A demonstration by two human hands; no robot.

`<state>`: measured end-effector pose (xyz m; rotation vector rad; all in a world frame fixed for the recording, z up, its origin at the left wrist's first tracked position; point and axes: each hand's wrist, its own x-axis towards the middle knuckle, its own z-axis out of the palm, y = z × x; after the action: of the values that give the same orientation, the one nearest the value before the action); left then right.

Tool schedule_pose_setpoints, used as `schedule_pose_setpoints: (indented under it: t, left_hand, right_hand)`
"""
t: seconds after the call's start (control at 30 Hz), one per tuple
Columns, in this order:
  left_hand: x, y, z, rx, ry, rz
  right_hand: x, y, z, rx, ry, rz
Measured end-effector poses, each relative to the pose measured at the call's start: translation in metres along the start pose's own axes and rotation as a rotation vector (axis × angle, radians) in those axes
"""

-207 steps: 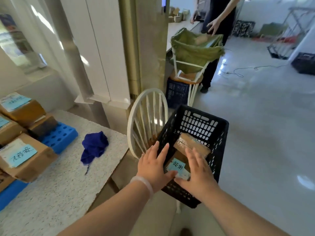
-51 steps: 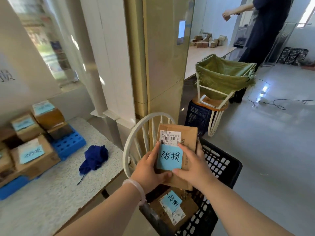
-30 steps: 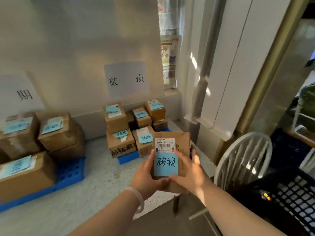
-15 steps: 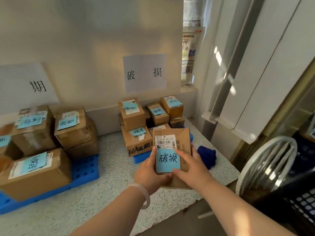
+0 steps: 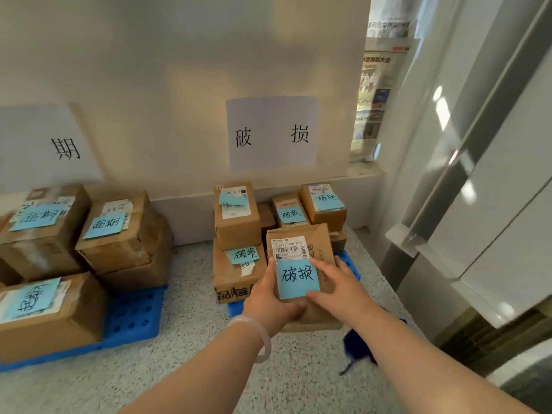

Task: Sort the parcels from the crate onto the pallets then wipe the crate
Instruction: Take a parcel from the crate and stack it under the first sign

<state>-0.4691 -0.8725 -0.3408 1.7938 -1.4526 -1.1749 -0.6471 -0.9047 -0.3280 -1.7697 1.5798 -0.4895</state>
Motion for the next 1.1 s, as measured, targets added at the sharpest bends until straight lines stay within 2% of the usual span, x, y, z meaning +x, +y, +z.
schedule_pose_setpoints:
  t: [0.27,0.57,0.83,1.1]
  left_hand:
    - [0.053,0.007,0.016,-0.005,0.056,-0.115]
    - [0.082,0.008,0.019,0.075,0.139,-0.104]
    - [0.088,0.009,0.017,0.134,0.123,-0.142]
    - [0.067,0.01,0.011,0.192,0.121,-0.057]
  right_hand:
    - [0.069,0.021,-0.01,0.031,-0.109,-0.017]
    - [0.116,0.035,-0.006,0.071,-0.14,-0.043]
    - [0.118,0.035,-0.008,0.064,-0.174,-0.057]
    - [0.074,0.031,-0.022,0.128,-0.119,-0.083]
